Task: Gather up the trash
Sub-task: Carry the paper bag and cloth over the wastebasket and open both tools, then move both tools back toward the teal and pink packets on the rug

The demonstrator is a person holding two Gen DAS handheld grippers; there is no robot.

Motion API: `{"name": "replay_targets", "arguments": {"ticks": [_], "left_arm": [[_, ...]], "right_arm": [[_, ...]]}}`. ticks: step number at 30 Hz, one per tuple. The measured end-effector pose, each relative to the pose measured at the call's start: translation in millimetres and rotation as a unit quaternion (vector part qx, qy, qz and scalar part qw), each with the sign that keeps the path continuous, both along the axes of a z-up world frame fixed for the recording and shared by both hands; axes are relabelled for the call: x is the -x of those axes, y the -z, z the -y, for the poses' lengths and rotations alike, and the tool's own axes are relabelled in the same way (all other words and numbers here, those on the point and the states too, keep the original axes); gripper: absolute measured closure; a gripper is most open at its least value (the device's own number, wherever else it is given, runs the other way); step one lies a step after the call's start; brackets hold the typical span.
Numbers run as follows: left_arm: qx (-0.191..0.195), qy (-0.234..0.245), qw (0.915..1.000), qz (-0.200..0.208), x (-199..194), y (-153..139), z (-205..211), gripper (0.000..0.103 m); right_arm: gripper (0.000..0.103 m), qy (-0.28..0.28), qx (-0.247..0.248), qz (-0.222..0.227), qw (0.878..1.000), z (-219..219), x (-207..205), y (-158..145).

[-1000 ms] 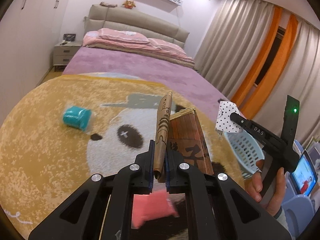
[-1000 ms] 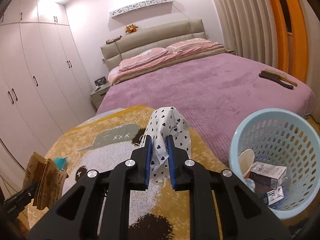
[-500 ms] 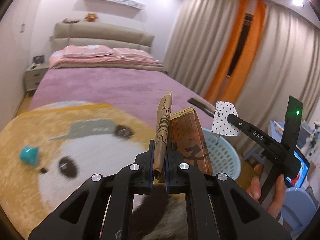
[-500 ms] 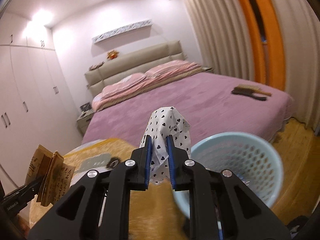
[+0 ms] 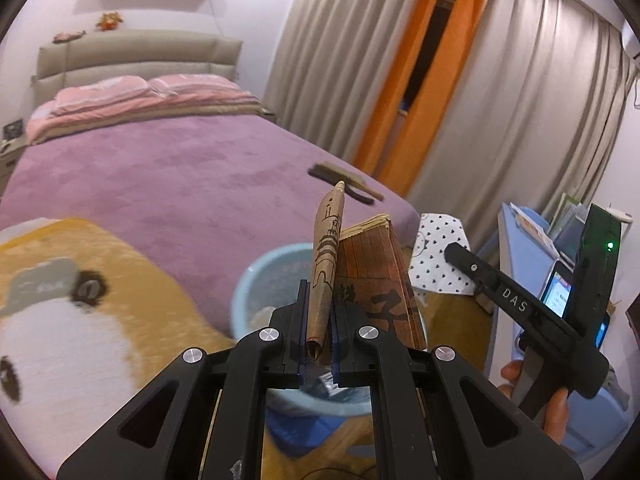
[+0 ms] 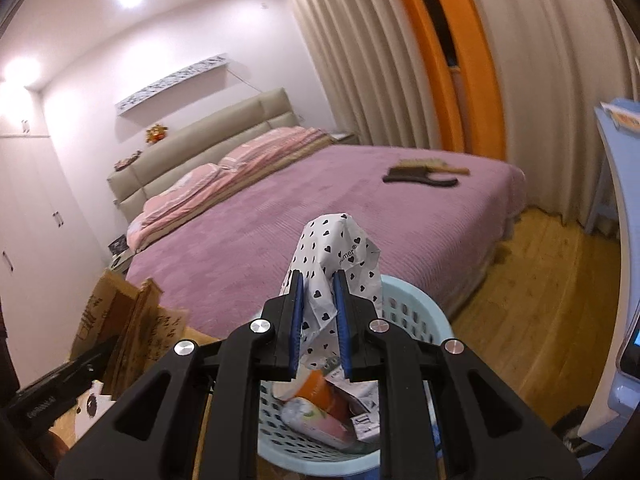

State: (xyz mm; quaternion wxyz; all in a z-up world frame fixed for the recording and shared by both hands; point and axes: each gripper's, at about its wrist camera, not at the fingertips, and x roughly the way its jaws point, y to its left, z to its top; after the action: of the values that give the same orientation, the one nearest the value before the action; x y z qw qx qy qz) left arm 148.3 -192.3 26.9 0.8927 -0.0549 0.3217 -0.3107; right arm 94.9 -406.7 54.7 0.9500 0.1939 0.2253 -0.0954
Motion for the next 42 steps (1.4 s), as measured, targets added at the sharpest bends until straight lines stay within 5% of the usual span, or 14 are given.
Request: {"name": "replay_targets", "arguments": {"ticks": [12, 14, 16, 18, 29, 42], "left_arm": [[-0.028, 0.007, 0.9988, -0.039, -33.3, 38.9, 47.4, 0.092], [-0.03, 0.009, 0.9987, -0.041, -35.0, 41.4, 45.8, 0.081], [-0.029, 0.003, 0.9989, -0.036, -32.1, 41.4, 41.7, 0.052], [-0.027, -0.007, 0.9992, -0.027, -28.0, 38.9, 34.1, 0.047], [0.008, -0.03, 0.9995, 0.001, 7.1, 9.4, -30.9, 0.046], [0.016, -0.155, 0.9867, 0.048, 66.4, -31.3, -176.5, 0.046]], "right_arm": [[0.09, 0.025, -0.023, -0.073, 0.997, 30.0, -29.5, 45.8], [0.088, 0.019, -0.024, -0.089, 0.996, 30.0, -36.7, 53.3], [0.073, 0.014, -0.027, -0.101, 0.994, 29.9, -39.7, 59.9], [0.061, 0.014, -0.035, -0.106, 0.994, 30.6, -39.8, 65.1], [0.059, -0.013, -0.028, -0.077, 0.997, 3.7, -19.7, 42.4], [0.059, -0.149, 0.02, -0.036, 0.988, -136.9, 7.4, -0.4]]}}
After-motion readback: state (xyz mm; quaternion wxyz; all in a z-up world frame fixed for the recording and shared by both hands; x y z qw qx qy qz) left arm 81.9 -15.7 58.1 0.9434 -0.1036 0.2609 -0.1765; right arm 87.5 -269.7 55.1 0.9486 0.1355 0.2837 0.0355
